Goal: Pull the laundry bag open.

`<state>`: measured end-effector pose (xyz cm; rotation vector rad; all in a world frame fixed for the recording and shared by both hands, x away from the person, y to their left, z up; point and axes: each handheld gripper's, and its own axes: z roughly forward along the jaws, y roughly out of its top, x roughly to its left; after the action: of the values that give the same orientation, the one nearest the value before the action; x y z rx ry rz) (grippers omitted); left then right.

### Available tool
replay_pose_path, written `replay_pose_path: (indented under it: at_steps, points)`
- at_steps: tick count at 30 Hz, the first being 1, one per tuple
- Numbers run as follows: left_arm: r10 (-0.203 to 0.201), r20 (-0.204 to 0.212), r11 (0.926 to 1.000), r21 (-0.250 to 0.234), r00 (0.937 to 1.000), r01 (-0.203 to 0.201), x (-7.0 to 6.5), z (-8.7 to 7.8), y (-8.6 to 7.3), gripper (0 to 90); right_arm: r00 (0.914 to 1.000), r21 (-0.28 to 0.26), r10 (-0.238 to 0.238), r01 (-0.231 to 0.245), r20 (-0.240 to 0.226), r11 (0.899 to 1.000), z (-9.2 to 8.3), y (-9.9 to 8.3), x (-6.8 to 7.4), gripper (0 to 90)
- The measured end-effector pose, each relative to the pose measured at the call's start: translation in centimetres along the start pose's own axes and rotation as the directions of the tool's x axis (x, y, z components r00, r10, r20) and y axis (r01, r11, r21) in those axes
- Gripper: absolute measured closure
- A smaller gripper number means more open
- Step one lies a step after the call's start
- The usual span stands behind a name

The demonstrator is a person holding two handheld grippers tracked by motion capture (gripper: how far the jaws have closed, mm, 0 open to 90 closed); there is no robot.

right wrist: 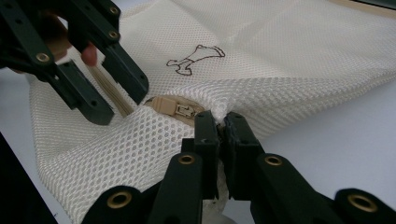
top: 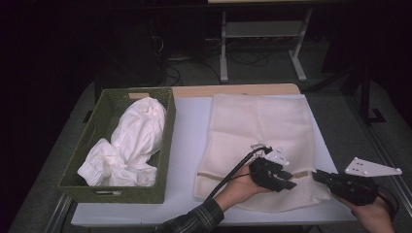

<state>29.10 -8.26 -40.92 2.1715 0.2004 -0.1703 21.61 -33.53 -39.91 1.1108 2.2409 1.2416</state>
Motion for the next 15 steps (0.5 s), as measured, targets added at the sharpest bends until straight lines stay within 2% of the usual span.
replay_pose_path:
  at_steps: [5, 15]
  points:
    - [-0.010, 0.020, 1.0000, 0.002, 0.9998, 0.010, 0.3, 0.8, -0.1, 64.8, 1.0000, -0.013, -0.009, 0.009, -0.001, 1.000, -0.2, 0.0, 0.0, 84.3]
    - [-0.014, 0.041, 0.9998, -0.012, 0.9991, 0.015, 0.6, 2.1, 1.1, 67.2, 0.9996, -0.013, -0.024, 0.024, 0.016, 1.000, -0.3, -0.1, 0.1, 84.3]
